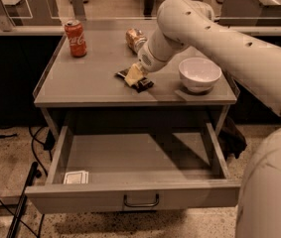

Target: Place rxbar chocolate into top drawer

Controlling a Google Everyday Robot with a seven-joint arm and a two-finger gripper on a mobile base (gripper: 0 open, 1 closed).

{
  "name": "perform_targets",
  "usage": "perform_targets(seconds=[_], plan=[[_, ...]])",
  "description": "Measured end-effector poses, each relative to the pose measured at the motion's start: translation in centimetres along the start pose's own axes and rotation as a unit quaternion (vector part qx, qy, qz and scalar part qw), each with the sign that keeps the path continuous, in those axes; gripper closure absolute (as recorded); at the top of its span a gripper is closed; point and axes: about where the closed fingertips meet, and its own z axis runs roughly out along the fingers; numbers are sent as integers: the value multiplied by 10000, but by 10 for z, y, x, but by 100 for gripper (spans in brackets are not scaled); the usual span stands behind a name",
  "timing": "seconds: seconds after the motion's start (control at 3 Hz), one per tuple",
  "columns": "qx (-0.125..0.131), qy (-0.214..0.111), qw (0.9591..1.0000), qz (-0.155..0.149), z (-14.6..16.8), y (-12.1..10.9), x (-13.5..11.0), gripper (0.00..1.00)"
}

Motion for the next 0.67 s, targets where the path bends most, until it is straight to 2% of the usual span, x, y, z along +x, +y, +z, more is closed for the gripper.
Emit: perform_targets(seconds=[0.33, 0.67], plan=[[-1, 0, 10000, 0, 0, 0, 0, 100], [-116, 53, 9999, -41, 2, 4, 0, 100]])
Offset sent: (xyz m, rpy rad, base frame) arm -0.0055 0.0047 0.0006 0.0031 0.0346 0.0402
